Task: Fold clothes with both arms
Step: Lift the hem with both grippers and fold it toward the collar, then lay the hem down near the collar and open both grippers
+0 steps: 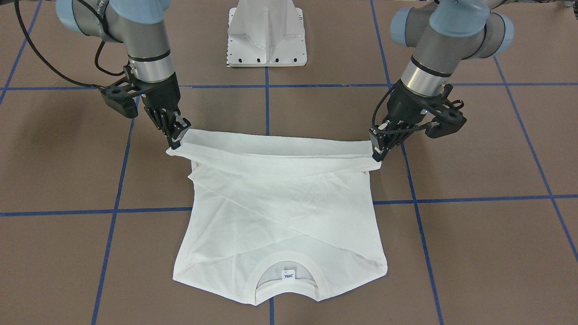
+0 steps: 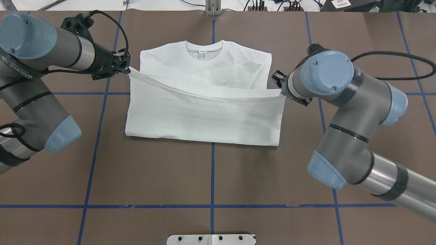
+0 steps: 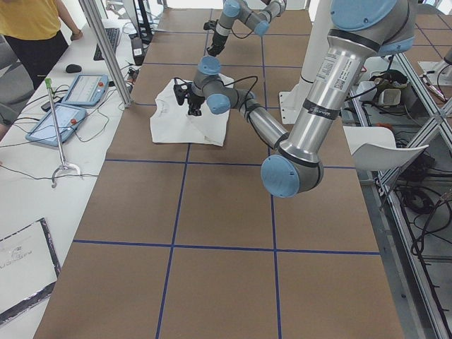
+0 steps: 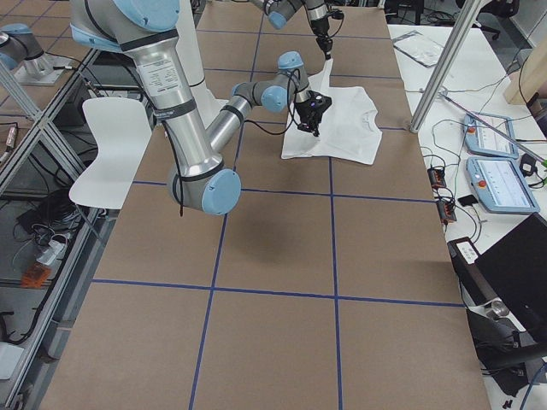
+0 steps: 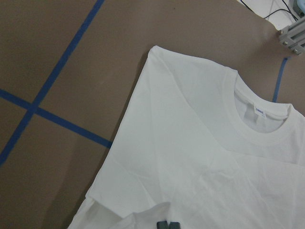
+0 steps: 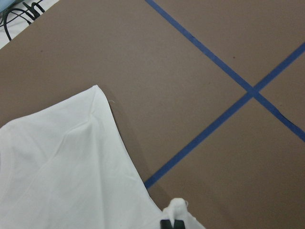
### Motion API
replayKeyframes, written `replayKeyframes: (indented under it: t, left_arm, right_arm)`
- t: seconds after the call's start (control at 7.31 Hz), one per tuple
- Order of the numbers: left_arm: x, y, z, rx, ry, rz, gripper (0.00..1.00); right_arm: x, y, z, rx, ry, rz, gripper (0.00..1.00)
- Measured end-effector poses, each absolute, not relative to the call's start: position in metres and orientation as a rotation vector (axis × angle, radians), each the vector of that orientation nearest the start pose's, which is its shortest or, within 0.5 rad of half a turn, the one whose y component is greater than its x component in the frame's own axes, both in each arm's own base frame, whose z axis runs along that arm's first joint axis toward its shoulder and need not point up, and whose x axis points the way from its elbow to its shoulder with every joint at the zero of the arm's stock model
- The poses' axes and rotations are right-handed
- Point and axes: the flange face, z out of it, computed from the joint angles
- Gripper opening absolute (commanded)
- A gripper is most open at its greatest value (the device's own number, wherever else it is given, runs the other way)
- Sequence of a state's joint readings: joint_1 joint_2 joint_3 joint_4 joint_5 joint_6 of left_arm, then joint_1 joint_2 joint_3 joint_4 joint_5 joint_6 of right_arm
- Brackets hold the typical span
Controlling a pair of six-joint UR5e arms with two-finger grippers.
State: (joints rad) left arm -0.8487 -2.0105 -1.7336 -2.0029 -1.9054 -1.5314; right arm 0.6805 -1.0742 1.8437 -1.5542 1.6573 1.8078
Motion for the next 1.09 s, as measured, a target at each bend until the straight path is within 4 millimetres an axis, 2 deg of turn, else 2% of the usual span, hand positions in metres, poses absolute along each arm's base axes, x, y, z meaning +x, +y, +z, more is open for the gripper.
replayKeyframes:
  t: [0.27, 0.55, 0.82, 1.09]
  left_arm:
    - [0.358, -0.581, 0.302, 0.18, 1.056, -0.575, 0.0]
    - [0.379, -0.613, 0.321, 0.193, 1.053, -0.583, 0.0]
    - [0.395, -0.638, 0.336, 0.226, 1.048, -0.6, 0.0]
    - [0.405, -0.653, 0.343, 0.248, 1.029, -0.606, 0.0]
  right_arm:
    - [-0.414, -0.561, 0.257, 0.078, -0.772, 0.851, 0.0]
    - [-0.442, -0.621, 0.262, 0.078, -0.772, 0.865, 0.0]
    - [-0.468, -0.657, 0.271, 0.079, -0.765, 0.871, 0.0]
    - [-0.476, -0.669, 0.283, 0.08, -0.751, 0.871, 0.0]
